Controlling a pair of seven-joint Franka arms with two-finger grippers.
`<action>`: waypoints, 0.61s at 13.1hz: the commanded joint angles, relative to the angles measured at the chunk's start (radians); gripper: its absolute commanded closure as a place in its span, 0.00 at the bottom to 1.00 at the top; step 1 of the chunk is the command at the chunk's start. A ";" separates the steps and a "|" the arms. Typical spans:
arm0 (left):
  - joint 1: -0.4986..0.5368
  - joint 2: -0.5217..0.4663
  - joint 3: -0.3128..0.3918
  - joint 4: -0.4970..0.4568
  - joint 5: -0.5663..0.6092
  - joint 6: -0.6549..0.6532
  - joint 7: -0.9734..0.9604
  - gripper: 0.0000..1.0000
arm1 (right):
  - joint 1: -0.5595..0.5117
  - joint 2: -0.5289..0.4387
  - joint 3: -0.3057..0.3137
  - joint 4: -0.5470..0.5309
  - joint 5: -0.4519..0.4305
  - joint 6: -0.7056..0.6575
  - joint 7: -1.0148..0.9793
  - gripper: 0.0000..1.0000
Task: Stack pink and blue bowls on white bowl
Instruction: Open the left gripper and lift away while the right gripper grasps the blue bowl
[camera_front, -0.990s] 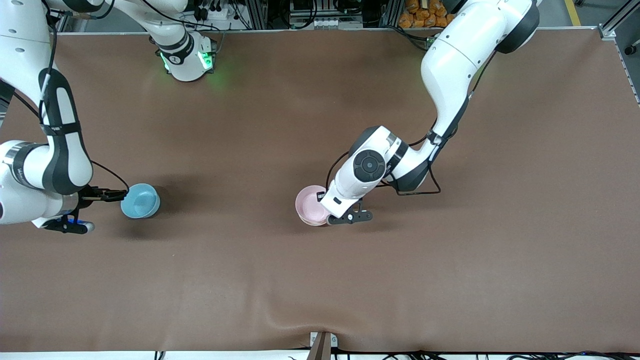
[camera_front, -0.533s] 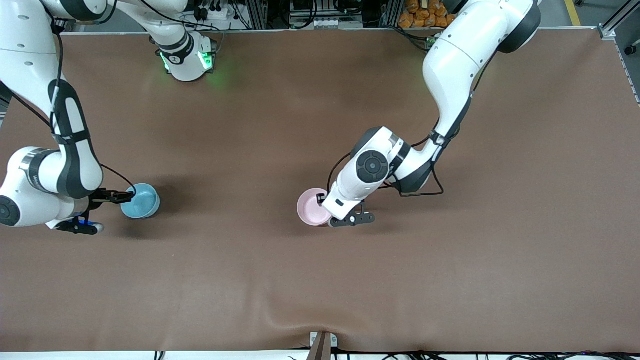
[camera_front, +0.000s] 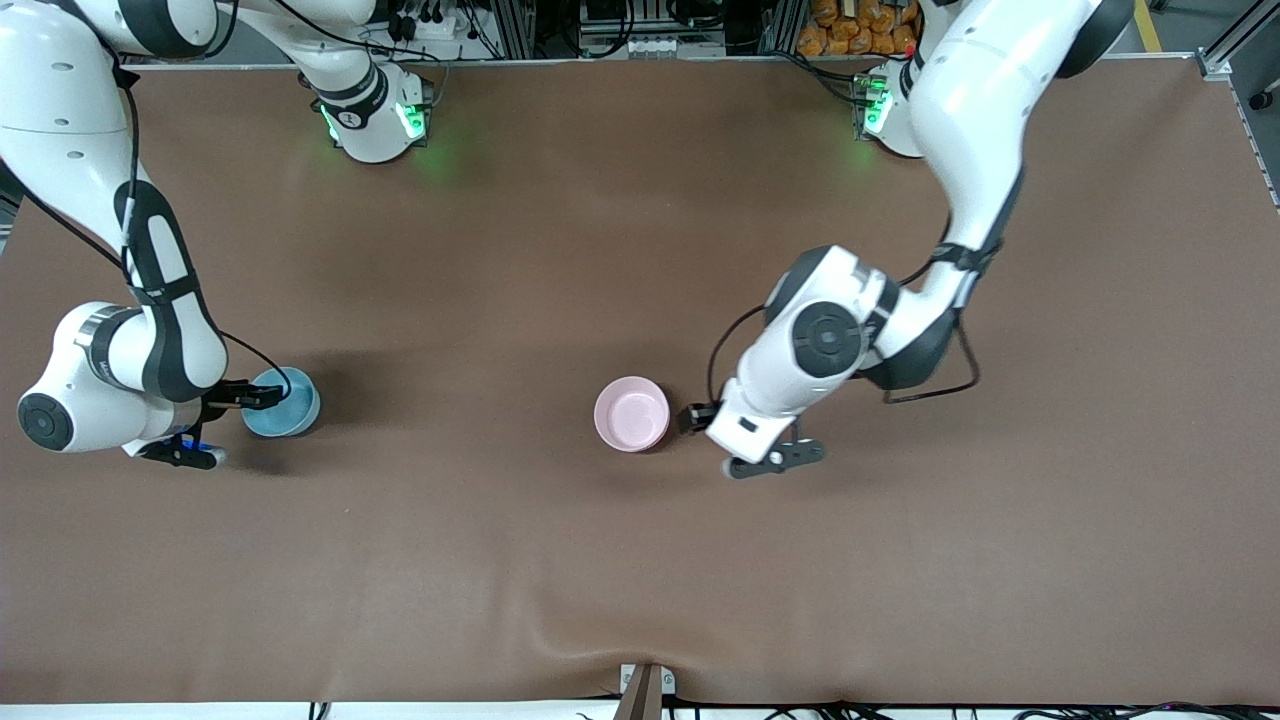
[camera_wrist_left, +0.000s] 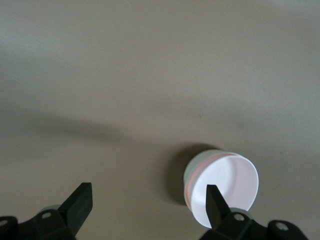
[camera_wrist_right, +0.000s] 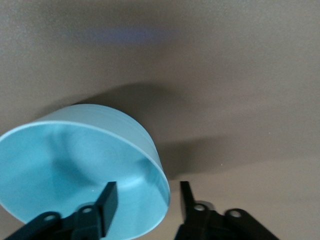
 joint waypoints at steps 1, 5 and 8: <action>0.063 -0.077 0.000 -0.024 0.006 -0.063 0.041 0.00 | -0.027 0.000 0.009 0.000 0.041 0.019 -0.007 0.95; 0.198 -0.164 0.000 -0.018 0.007 -0.195 0.184 0.00 | -0.041 -0.010 0.009 0.008 0.079 0.019 -0.007 1.00; 0.283 -0.247 0.001 -0.018 0.038 -0.272 0.276 0.00 | -0.018 -0.059 0.014 0.018 0.081 -0.031 0.011 1.00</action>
